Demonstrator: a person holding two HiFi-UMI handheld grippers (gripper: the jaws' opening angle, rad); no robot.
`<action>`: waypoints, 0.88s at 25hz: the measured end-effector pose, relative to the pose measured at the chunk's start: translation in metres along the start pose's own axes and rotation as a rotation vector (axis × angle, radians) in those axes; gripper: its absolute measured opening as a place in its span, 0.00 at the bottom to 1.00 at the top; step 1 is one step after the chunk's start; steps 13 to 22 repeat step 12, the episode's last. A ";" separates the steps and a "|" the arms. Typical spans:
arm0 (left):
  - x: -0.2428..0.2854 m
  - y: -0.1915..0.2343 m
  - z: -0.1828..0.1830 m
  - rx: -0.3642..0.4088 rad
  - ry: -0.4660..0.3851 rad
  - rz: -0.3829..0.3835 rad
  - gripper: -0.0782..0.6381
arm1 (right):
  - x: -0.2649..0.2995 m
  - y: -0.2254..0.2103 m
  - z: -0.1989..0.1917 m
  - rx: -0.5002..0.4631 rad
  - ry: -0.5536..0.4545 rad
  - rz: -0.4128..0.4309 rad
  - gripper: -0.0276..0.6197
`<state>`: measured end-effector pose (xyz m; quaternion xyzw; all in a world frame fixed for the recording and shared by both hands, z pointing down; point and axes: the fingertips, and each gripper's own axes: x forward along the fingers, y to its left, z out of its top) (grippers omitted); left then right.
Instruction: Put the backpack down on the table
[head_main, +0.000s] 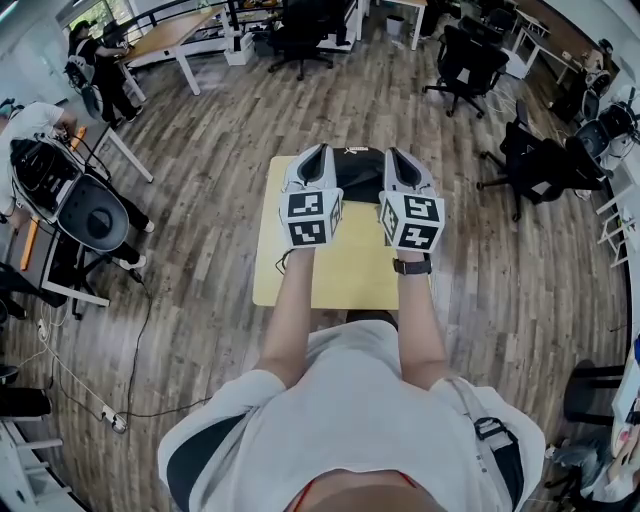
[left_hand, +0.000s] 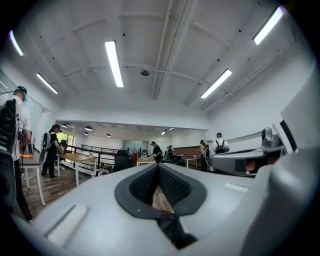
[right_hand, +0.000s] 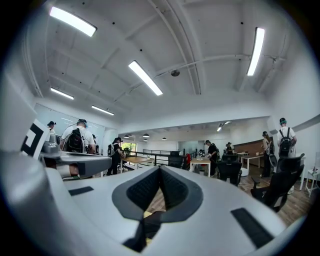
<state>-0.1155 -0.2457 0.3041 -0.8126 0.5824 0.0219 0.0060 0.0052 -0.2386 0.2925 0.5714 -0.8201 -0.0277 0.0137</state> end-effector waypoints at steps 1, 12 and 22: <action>0.002 -0.001 0.001 0.000 0.000 -0.001 0.12 | 0.001 -0.002 0.000 0.000 0.000 -0.002 0.06; 0.010 -0.001 -0.006 -0.008 0.006 -0.009 0.12 | 0.008 -0.009 -0.008 0.005 0.012 -0.012 0.06; 0.010 -0.001 -0.006 -0.008 0.006 -0.009 0.12 | 0.008 -0.009 -0.008 0.005 0.012 -0.012 0.06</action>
